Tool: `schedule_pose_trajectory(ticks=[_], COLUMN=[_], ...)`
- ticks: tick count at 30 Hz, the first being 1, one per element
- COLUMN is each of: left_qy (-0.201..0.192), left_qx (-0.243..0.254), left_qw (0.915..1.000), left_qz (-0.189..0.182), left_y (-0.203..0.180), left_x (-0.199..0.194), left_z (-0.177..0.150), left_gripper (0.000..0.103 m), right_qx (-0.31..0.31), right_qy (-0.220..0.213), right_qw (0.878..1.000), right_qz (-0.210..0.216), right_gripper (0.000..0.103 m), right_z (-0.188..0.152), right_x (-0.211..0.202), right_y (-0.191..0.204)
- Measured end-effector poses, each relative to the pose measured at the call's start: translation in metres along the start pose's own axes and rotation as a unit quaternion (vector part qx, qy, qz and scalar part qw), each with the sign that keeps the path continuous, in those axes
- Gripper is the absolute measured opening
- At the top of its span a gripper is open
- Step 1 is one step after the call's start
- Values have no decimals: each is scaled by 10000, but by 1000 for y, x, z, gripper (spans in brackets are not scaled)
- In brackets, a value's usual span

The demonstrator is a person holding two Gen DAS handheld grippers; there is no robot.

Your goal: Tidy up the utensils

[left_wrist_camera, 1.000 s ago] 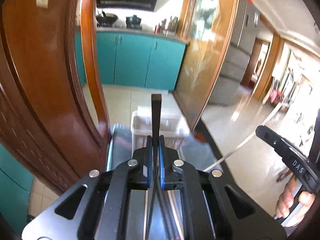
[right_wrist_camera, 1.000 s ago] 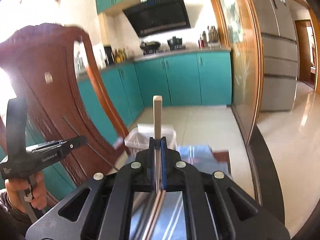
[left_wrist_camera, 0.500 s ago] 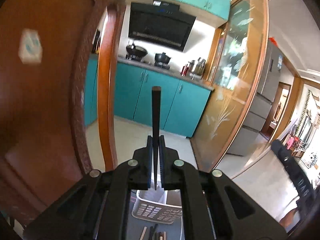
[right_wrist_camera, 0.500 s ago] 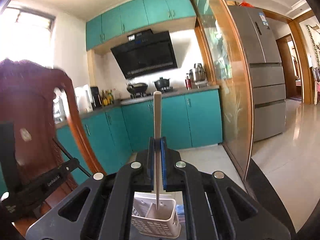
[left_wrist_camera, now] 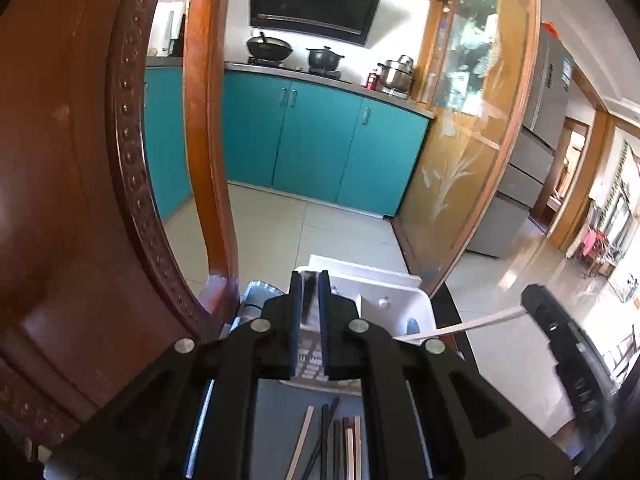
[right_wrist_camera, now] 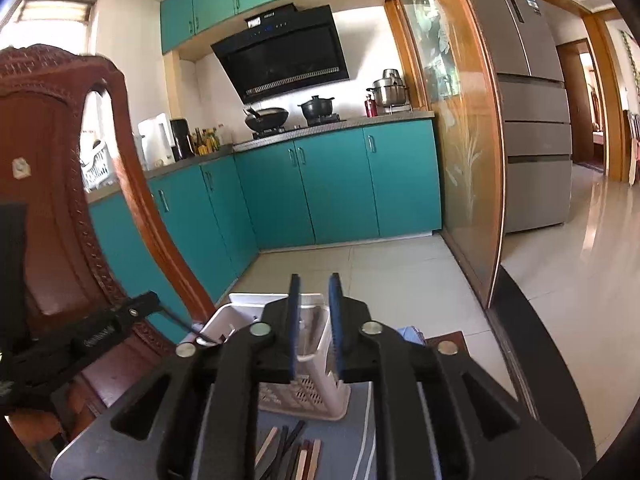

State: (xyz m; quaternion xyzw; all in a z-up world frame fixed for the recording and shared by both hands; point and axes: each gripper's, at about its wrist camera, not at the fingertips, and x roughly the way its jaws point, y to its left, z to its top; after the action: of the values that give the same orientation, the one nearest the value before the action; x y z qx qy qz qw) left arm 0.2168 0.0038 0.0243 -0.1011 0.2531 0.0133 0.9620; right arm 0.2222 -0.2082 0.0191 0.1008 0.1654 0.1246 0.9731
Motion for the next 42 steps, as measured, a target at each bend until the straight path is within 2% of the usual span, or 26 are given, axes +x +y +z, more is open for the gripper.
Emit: schedule_pose_trajectory(ticks=[4,6,8,9,10,12,15,19,20,27,30,32,34,37,39,42], left_qy=[6,87,393,682,866,1299,1704,1959,1989,2124,2176,2196,2209,2227,2234,2257], left_qx=[101,200,381,517,578,612,549,548,550,634,647,647,658,680,702,700], left_qw=[9997,9994,9983,9963,9946,9896,9838,9790,9784,9751,9738,9733,9728,9721,9718,9713], left_qz=[-207,-280,-192,-55,6,20,60,128,128,-42,-138,-183,-228,-279,-287,-282], left_y=[7,9,10,10,12,18,29,38,40,31,30,28,25,23,22,21], left_x=[-22,-29,-26,-18,-14,1,11,18,18,24,27,29,29,29,29,31], left_z=[-21,-37,-64,-80,-92,-117,-142,-160,-164,-167,-171,-171,-172,-174,-175,-176], left_gripper=[8,8,8,8,8,8,9,14,15,20,20,20,22,25,26,28], right_qx=[189,223,173,116,83,85,-93,-283,-294,-155,128,449,694,807,825,642], right_qy=[-204,-22,737,1186,1733,2469,2922,3365,3284,3436,3451,3461,3428,3329,3334,3330], right_qw=[9992,9991,9967,9926,9847,9689,9563,9413,9441,9385,9375,9363,9361,9368,9363,9375], right_qz=[293,366,280,232,158,152,102,-21,-42,-306,-426,-389,-386,-714,-728,-778], right_gripper=[25,25,25,25,25,25,25,25,25,23,16,6,4,4,5,14], right_z=[-27,-50,-81,-98,-119,-147,-171,-192,-193,-191,-190,-185,-185,-183,-184,-185], right_x=[-52,-60,-43,-28,-10,15,33,49,48,44,35,31,29,19,20,22], right_y=[-11,-15,-16,-15,-14,-10,3,19,20,9,-7,-20,-29,-37,-40,-37])
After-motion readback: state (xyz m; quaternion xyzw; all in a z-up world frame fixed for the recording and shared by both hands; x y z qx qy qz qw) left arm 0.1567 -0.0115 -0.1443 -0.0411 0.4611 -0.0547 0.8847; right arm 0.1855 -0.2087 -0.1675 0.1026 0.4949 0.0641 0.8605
